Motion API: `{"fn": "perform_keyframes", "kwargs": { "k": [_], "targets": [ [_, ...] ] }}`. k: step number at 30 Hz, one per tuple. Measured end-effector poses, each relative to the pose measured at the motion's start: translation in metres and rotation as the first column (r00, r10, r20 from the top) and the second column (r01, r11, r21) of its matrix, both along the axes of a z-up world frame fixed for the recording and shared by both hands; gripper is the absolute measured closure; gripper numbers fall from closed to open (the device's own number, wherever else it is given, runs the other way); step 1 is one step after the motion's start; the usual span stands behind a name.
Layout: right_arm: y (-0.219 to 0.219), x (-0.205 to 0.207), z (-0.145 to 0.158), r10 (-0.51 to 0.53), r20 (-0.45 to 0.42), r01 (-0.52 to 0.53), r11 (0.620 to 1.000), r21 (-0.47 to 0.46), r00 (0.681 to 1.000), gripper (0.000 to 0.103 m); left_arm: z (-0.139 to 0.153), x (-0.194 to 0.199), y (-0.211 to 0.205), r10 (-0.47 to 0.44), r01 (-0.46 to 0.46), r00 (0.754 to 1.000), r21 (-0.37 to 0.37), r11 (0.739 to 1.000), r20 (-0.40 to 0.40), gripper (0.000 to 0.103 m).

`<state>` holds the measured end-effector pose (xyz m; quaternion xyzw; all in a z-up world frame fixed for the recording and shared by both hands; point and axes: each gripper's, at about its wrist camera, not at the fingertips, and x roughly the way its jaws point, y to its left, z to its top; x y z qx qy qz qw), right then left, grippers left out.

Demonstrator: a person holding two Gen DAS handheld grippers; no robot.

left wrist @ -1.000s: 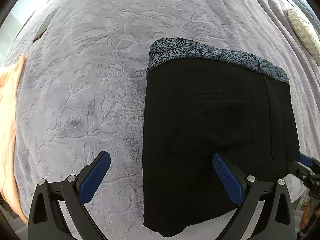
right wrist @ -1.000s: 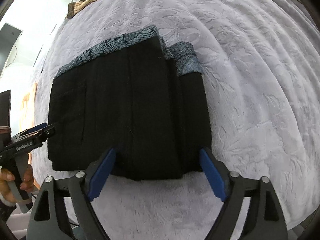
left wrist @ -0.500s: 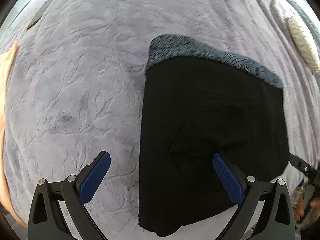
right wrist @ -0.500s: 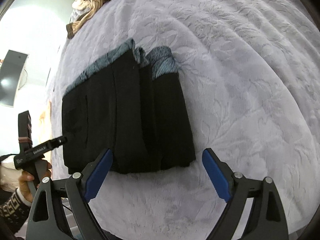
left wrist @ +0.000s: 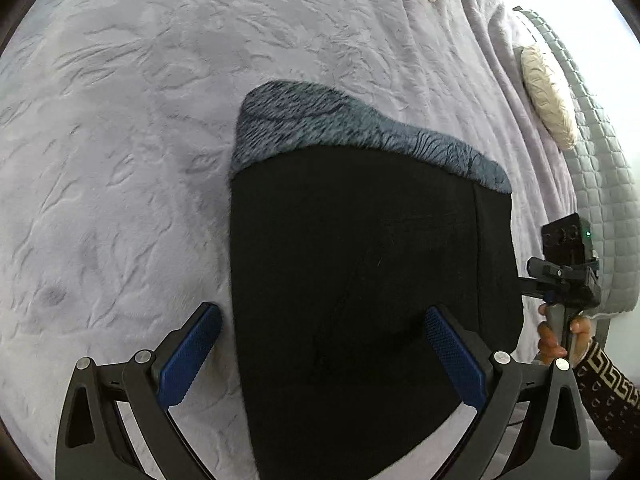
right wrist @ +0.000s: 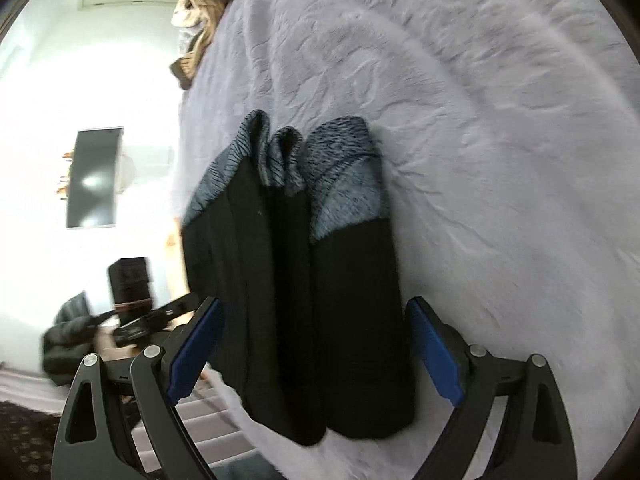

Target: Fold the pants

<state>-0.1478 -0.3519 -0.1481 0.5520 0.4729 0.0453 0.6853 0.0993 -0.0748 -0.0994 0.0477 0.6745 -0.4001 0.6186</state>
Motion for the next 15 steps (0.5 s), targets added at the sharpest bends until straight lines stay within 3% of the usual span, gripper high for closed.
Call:
{"fn": "perform_keyframes", "kwargs": {
  "k": [4,10,11,12,14,15],
  "targets": [
    [0.003,0.017,-0.011,0.055,0.032,-0.056,0.998,0.032,0.998,0.009,-0.006,-0.005,-0.003,-0.015,0.015,1.0,0.007,1.0,0.023,0.001],
    [0.004,0.019,-0.027,0.074,0.005,-0.074,0.995,0.063,0.997,0.009,-0.007,-0.007,-0.001,-0.002,0.002,1.0,0.006,1.0,0.029,0.001],
    [0.004,0.02,-0.027,0.064,-0.003,-0.064,0.996,0.07,0.998,0.011,-0.006,-0.007,0.0,0.002,-0.002,0.999,0.014,1.0,0.034,0.001],
    [0.003,0.019,-0.028,0.057,-0.02,-0.055,0.996,0.067,0.998,0.021,-0.002,-0.009,-0.001,0.004,-0.005,0.999,0.022,1.0,0.047,0.001],
    [0.003,0.017,-0.027,0.039,-0.062,-0.036,0.998,0.05,0.997,0.033,0.008,-0.019,-0.007,-0.01,0.009,0.995,0.01,1.0,0.101,0.018],
    [0.004,0.015,-0.024,0.029,-0.063,-0.026,0.998,0.054,0.998,0.041,0.013,-0.023,-0.01,-0.017,0.016,0.993,0.013,1.0,0.12,0.02]
  ]
}}
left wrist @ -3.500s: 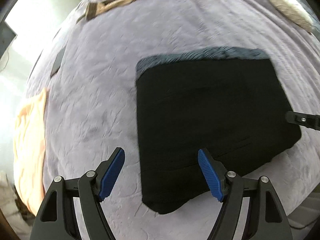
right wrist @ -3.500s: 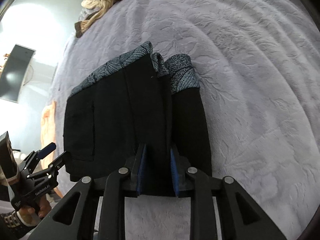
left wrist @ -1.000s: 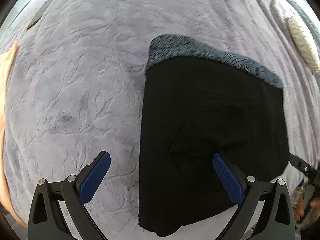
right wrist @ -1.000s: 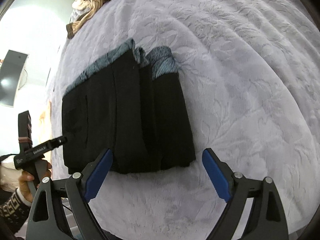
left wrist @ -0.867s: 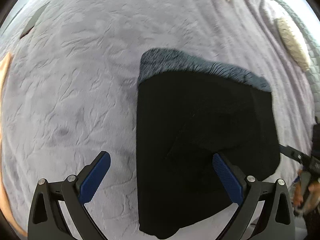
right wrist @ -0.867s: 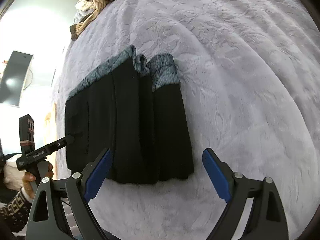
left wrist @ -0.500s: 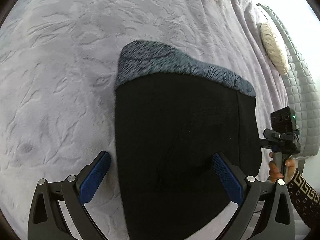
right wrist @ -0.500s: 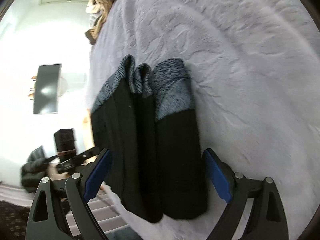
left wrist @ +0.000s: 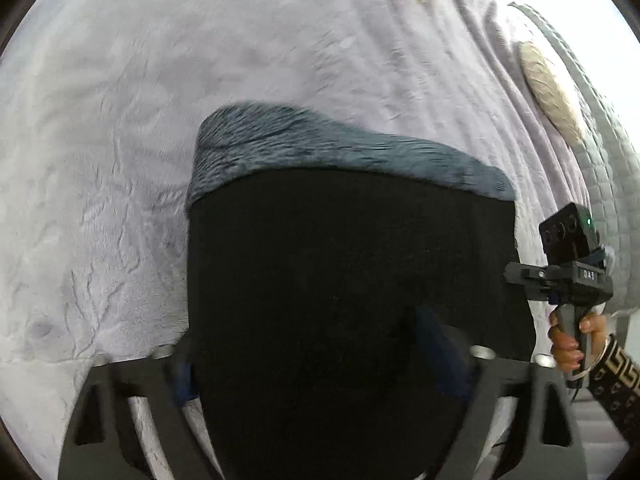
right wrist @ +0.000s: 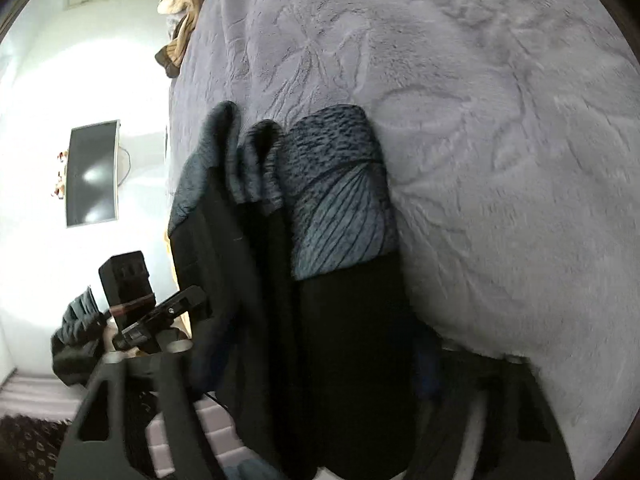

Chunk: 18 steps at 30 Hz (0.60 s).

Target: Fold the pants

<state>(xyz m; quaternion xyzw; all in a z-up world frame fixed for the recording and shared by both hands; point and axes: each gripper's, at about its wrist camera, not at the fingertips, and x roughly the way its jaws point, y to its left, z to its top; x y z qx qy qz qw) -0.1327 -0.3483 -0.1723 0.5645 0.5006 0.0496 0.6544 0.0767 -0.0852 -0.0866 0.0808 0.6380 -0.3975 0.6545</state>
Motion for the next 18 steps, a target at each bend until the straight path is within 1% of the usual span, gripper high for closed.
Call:
{"fn": "perform_keyframes", "kwargs": {
  "k": [1,2,3,5,7,11,14,17,18],
  "targets": [
    [0.001,-0.002,0.004,-0.006,0.008,0.006,1.0,-0.006,1.0,0.046,0.006,-0.004,0.0,-0.006,0.006,1.0,-0.007,1.0,0.015,0.028],
    [0.003,-0.004,0.009,-0.014,0.017,0.014,1.0,-0.009,1.0,0.053,0.013,-0.007,0.002,-0.005,0.005,1.0,-0.014,1.0,0.024,0.035],
    [0.004,-0.007,0.013,-0.023,0.028,0.023,1.0,-0.006,0.999,0.059,0.017,-0.008,0.002,0.0,0.0,1.0,-0.02,1.0,0.023,0.038],
    [0.006,-0.012,0.022,-0.044,0.05,0.044,0.999,0.006,0.998,0.061,0.026,-0.009,0.01,0.021,-0.021,1.0,-0.04,0.999,0.002,0.044],
    [0.01,-0.015,0.031,-0.053,0.063,0.052,0.998,0.018,0.997,0.062,0.034,-0.011,0.018,0.035,-0.036,0.999,-0.053,0.998,-0.019,0.044],
    [0.02,-0.023,0.052,-0.08,0.092,0.075,0.996,0.058,0.993,0.062,0.058,-0.02,0.037,0.033,-0.033,0.999,-0.063,0.997,-0.009,0.044],
    [0.033,-0.026,0.068,-0.072,0.11,0.065,0.996,0.066,0.991,0.062,0.071,-0.022,0.057,0.032,-0.033,0.999,-0.065,0.997,-0.009,0.044],
    [0.041,-0.027,0.074,-0.081,0.121,0.07,0.993,0.09,0.989,0.062,0.084,-0.027,0.084,0.024,-0.023,1.0,-0.05,0.998,0.005,0.044],
    [0.047,-0.028,0.074,-0.083,0.123,0.071,0.993,0.097,0.989,0.062,0.085,-0.03,0.087,0.024,-0.024,1.0,-0.042,0.999,0.01,0.044]
  ]
}}
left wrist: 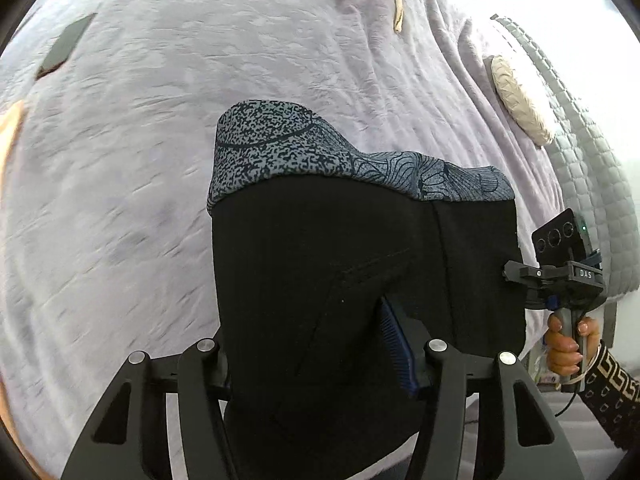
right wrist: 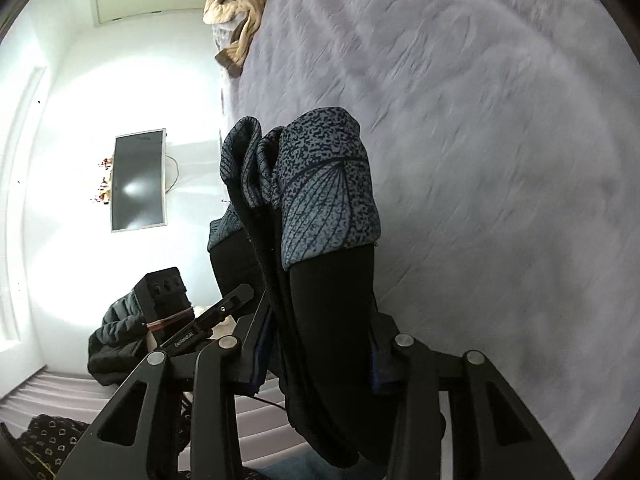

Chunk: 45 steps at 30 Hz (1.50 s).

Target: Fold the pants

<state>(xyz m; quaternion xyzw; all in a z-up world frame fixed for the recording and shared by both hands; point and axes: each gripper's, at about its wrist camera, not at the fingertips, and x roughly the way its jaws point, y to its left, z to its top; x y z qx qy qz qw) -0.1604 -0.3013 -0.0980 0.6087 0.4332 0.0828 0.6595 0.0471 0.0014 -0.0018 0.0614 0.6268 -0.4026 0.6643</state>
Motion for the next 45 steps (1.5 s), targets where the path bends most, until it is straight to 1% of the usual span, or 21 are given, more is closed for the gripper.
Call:
{"fn": "perform_keyframes", "kwargs": {
  "k": [4,7,8,9,10,11,13,14,16,18,20,24,26,30,33,37,40,42,43,44,45],
  "targets": [
    [0.012,0.005,-0.006,-0.003,0.008,0.002,1.0,0.021,1.0,0.062,-0.002,-0.002,0.033,0.013,-0.013,1.0,0.03,0.999,0.007,0.044],
    [0.037,0.007,-0.015,-0.007,-0.004,0.008,0.999,0.038,1.0,0.062,-0.016,-0.004,0.05,0.024,-0.024,1.0,0.058,0.998,0.008,0.043],
    [0.043,0.009,-0.019,-0.006,-0.014,0.006,0.999,0.039,1.0,0.062,-0.022,-0.006,0.054,0.024,-0.025,1.0,0.073,0.997,0.014,0.04],
    [0.049,0.01,-0.026,0.001,-0.031,0.0,0.999,0.033,1.0,0.062,-0.034,-0.007,0.057,0.028,-0.031,0.999,0.11,0.993,0.026,0.038],
    [0.052,0.01,-0.03,0.008,-0.046,-0.006,1.0,0.025,0.999,0.062,-0.042,-0.007,0.061,0.033,-0.037,0.999,0.139,0.99,0.034,0.032],
    [0.056,0.012,-0.035,0.016,-0.066,-0.016,1.0,0.012,0.998,0.062,-0.051,-0.008,0.063,0.043,-0.051,0.998,0.168,0.984,0.051,0.023],
    [0.06,0.014,-0.043,0.031,-0.104,-0.034,0.999,-0.033,0.994,0.062,-0.056,-0.007,0.068,0.072,-0.085,0.994,0.186,0.979,0.078,0.012],
    [0.06,0.013,-0.044,0.029,-0.114,-0.035,0.998,-0.055,0.993,0.061,-0.057,-0.006,0.07,0.084,-0.098,0.993,0.186,0.978,0.078,0.008],
    [0.057,0.015,-0.045,0.022,-0.138,-0.035,0.995,-0.092,0.99,0.054,-0.056,-0.005,0.072,0.096,-0.109,0.992,0.196,0.974,0.079,0.008],
    [0.058,0.017,-0.042,0.037,-0.18,-0.066,0.985,-0.157,0.983,0.046,-0.052,-0.005,0.072,0.089,-0.108,0.991,0.22,0.97,0.097,0.008],
    [0.061,0.02,-0.035,0.069,-0.231,-0.127,0.961,-0.245,0.971,0.043,-0.046,-0.009,0.068,0.087,-0.119,0.987,0.251,0.961,0.133,0.008],
    [0.064,0.021,-0.02,0.076,-0.307,-0.185,0.921,-0.344,0.949,0.036,-0.031,-0.019,0.059,0.082,-0.145,0.975,0.312,0.939,0.205,0.008],
    [0.066,0.021,-0.013,0.068,-0.337,-0.202,0.902,-0.382,0.939,0.031,-0.024,-0.026,0.058,0.089,-0.159,0.972,0.327,0.931,0.219,0.008],
    [0.071,-0.002,-0.003,0.059,-0.375,-0.24,0.856,-0.458,0.925,0.024,-0.012,-0.047,0.05,0.094,-0.175,0.968,0.355,0.918,0.233,0.008],
    [0.073,-0.009,0.007,0.063,-0.397,-0.271,0.827,-0.493,0.916,0.022,-0.006,-0.066,0.053,0.099,-0.183,0.967,0.371,0.911,0.234,0.008],
    [0.077,-0.01,0.015,0.082,-0.408,-0.302,0.805,-0.511,0.909,0.019,-0.003,-0.087,0.047,0.132,-0.219,0.961,0.382,0.898,0.241,0.008],
    [0.078,-0.012,0.016,0.121,-0.413,-0.339,0.791,-0.509,0.903,0.017,-0.005,-0.096,0.04,0.161,-0.251,0.954,0.382,0.889,0.252,0.008],
    [0.079,-0.013,0.015,0.137,-0.42,-0.359,0.78,-0.512,0.897,0.008,-0.001,-0.106,0.039,0.172,-0.264,0.951,0.382,0.886,0.258,0.008],
    [0.078,-0.015,0.015,0.141,-0.419,-0.363,0.777,-0.515,0.897,0.007,-0.001,-0.109,0.037,0.174,-0.266,0.951,0.383,0.885,0.257,0.008],
    [0.078,-0.016,0.015,0.14,-0.418,-0.362,0.775,-0.518,0.897,0.0,0.001,-0.113,0.041,0.172,-0.263,0.952,0.384,0.885,0.255,0.008],
    [0.076,-0.017,0.016,0.138,-0.415,-0.359,0.777,-0.518,0.899,0.0,0.002,-0.115,0.04,0.168,-0.259,0.952,0.387,0.885,0.254,0.008]
  ]
}}
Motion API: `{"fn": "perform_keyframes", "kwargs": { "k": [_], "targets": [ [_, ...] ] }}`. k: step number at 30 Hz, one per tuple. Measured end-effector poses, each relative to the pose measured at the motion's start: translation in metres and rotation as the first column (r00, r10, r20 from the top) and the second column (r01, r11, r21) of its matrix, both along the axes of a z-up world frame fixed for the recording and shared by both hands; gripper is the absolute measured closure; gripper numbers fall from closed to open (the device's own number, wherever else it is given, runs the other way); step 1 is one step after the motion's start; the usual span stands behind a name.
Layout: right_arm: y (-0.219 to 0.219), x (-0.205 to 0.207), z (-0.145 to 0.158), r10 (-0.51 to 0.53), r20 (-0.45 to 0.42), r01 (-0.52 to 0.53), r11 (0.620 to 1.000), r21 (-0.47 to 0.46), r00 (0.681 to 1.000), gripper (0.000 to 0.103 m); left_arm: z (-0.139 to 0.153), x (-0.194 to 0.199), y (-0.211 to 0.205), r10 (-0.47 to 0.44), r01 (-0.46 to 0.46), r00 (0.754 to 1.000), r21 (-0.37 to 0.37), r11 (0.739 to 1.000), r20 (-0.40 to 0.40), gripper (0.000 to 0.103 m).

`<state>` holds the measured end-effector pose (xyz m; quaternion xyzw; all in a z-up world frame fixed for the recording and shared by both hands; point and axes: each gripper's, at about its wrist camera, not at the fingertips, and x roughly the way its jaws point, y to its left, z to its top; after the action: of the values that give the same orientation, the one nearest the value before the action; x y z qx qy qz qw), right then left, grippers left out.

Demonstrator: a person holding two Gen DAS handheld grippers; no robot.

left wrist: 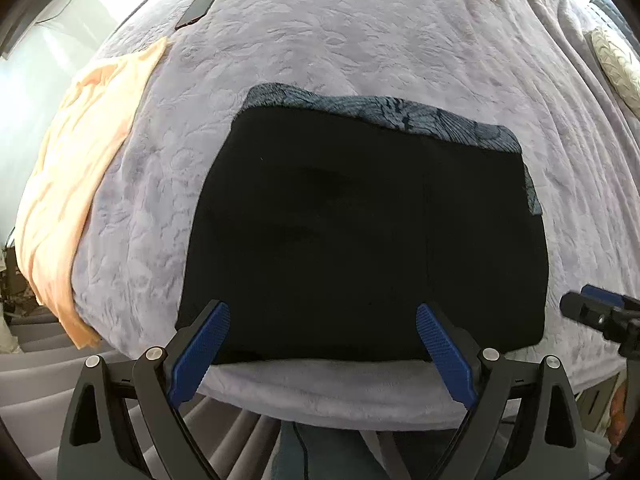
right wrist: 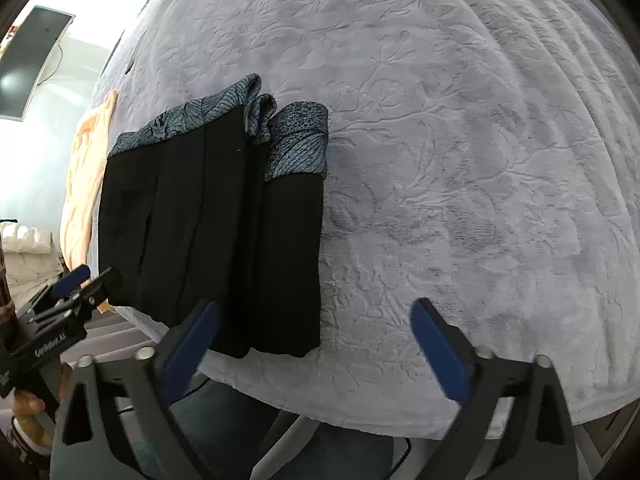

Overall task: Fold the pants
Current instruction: 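Release the pants with the right tool and withdraw both tools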

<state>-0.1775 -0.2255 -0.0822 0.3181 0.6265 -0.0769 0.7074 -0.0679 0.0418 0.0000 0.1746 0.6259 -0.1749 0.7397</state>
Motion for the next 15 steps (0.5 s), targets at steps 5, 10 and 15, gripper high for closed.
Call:
{"fn": "perform_keyframes", "kwargs": {
  "k": [5,10,15],
  "targets": [
    [-0.003,-0.011,0.013,-0.022,0.036,0.023,1.0,-0.019,0.999,0.0,0.002,0.001,-0.003,-0.046,0.046,0.999,0.006,0.999,0.016,0.0],
    [0.013,-0.002,0.025,-0.052,0.049,0.057,0.993,-0.1,0.997,0.0,0.003,0.009,-0.003,-0.115,0.115,0.993,0.0,0.993,0.017,0.0],
    [0.039,0.007,0.029,-0.073,0.025,0.077,0.977,-0.197,0.997,0.0,0.004,0.011,0.004,-0.167,0.166,0.985,0.027,0.986,0.043,0.0]
  ]
}}
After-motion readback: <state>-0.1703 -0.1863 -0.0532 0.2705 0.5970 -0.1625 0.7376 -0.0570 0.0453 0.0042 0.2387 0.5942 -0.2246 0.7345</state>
